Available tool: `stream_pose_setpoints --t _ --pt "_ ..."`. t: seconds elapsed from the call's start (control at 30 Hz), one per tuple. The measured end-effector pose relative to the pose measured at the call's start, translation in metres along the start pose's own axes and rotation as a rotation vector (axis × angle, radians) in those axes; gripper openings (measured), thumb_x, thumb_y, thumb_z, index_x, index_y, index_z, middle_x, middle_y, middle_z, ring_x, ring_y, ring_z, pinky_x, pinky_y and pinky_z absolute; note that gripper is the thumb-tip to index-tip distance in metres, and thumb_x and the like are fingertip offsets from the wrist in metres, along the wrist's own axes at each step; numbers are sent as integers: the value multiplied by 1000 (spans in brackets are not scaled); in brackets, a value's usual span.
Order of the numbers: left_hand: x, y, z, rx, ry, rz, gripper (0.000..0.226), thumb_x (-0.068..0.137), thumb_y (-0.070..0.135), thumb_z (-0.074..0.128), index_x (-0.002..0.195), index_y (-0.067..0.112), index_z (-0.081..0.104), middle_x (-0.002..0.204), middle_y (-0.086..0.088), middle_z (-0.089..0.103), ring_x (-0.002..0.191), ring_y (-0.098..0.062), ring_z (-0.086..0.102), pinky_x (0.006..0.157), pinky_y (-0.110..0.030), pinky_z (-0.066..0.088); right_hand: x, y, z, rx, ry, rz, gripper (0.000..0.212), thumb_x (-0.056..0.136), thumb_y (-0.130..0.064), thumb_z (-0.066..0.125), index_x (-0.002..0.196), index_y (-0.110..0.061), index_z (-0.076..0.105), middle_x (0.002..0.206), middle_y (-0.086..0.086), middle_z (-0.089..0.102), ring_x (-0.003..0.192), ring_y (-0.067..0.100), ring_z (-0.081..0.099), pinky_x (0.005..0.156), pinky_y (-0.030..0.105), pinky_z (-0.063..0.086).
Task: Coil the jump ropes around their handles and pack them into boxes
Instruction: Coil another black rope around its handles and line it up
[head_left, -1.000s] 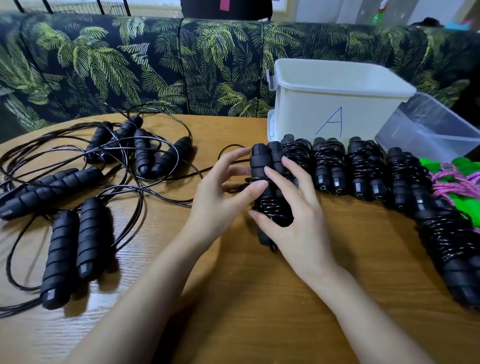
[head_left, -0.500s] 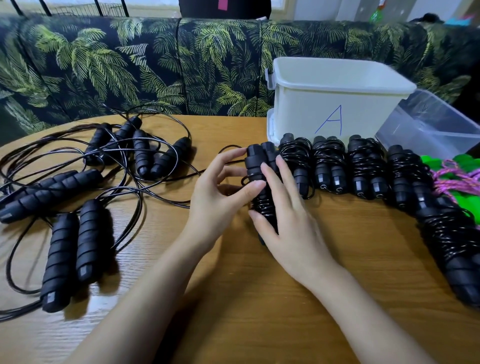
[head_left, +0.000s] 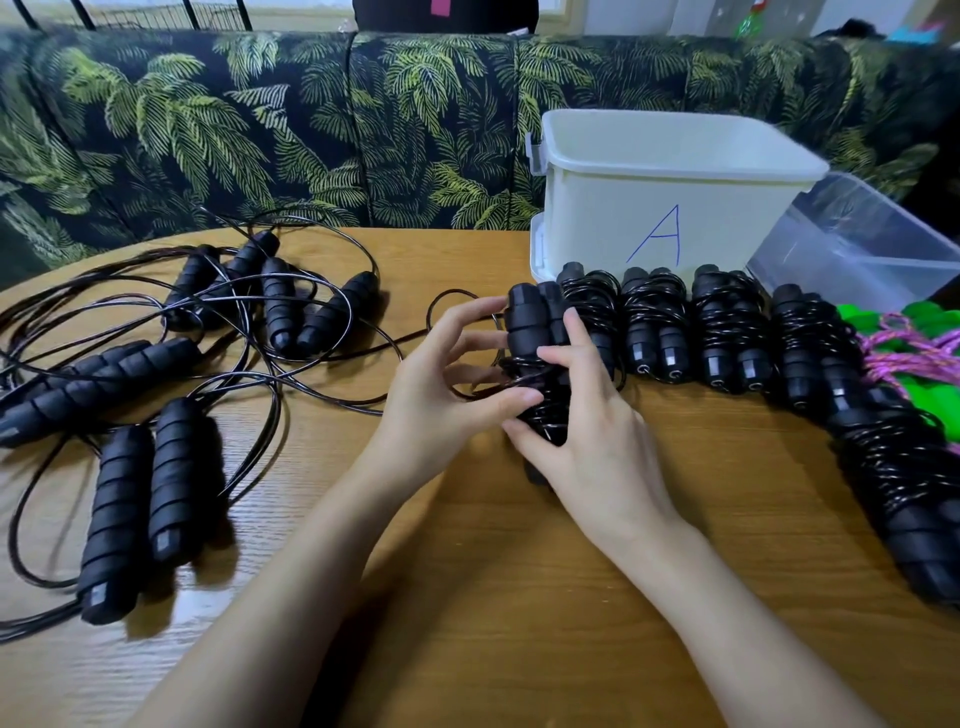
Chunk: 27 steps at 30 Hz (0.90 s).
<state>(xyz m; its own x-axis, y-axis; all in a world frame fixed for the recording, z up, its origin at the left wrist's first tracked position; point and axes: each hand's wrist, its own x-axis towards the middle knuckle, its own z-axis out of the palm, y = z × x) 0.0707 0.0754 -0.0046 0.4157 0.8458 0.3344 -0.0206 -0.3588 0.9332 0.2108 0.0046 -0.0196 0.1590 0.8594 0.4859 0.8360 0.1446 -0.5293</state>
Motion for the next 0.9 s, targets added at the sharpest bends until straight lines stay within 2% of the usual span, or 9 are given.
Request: stream_pose_setpoints --t 0.13,0.27,0.4,0.43,0.5,0.6,0.77,0.83,0.9 --pt "1 -4 -2 0 -12 -1 61 77 24 80 131 19 51 111 -6 69 92 -14 68 84 -31 57 2 5 -4 32 -36 23 61 81 -39 77 129 -21 45 163 -9 22 127 20 54 82 33 49" --pt "4 -5 -6 -36 23 -47 54 80 18 71 130 17 52 106 0 69 93 -7 65 86 -28 53 2 4 -5 168 -46 -1 67 77 -48 72 133 -26 42 151 -40 16 126 13 54 87 30 50" --pt "6 -6 -10 -117 -23 -142 50 81 18 74 127 20 57 103 0 73 98 -13 67 89 -30 54 2 6 -4 306 -34 -8 68 75 -45 75 133 -28 44 143 -48 23 124 -7 49 96 23 47" --pt "6 -5 -11 -147 -30 -167 51 80 18 78 126 19 58 102 0 74 98 -12 68 86 -27 54 1 7 -4 342 -41 -5 67 76 -41 78 132 -29 46 143 -47 26 123 -11 48 97 20 45" --pt "6 -2 -14 -203 -37 -213 55 75 21 77 128 19 58 101 2 75 97 -9 69 81 -21 52 2 7 -5 417 -64 -12 59 76 -38 80 124 -34 47 154 -30 30 130 -8 45 101 16 43" --pt "6 -2 -18 -238 -61 -244 65 77 18 81 136 17 54 115 -1 72 107 -10 67 81 -18 51 1 5 -7 524 -97 -22 54 74 -43 76 121 -35 49 157 -17 34 136 0 44 108 24 40" --pt "7 -1 -23 -325 -175 -257 103 62 45 90 148 15 41 133 -7 63 127 -20 57 92 -22 49 1 2 -10 618 -166 -43 51 76 -36 76 120 -34 51 157 -13 35 137 1 42 114 30 36" --pt "7 2 -23 -340 -147 -255 104 60 48 90 147 15 42 132 -7 64 124 -19 59 91 -23 49 0 2 -7 650 -185 -37 54 79 -35 75 125 -35 48 159 -15 31 141 2 37 116 35 34" --pt "7 3 -21 -355 -90 -255 95 63 37 90 144 16 47 125 -6 68 118 -17 62 90 -23 49 -1 2 -3 662 -188 -39 59 81 -33 74 133 -33 45 161 -15 26 145 3 31 118 34 31"
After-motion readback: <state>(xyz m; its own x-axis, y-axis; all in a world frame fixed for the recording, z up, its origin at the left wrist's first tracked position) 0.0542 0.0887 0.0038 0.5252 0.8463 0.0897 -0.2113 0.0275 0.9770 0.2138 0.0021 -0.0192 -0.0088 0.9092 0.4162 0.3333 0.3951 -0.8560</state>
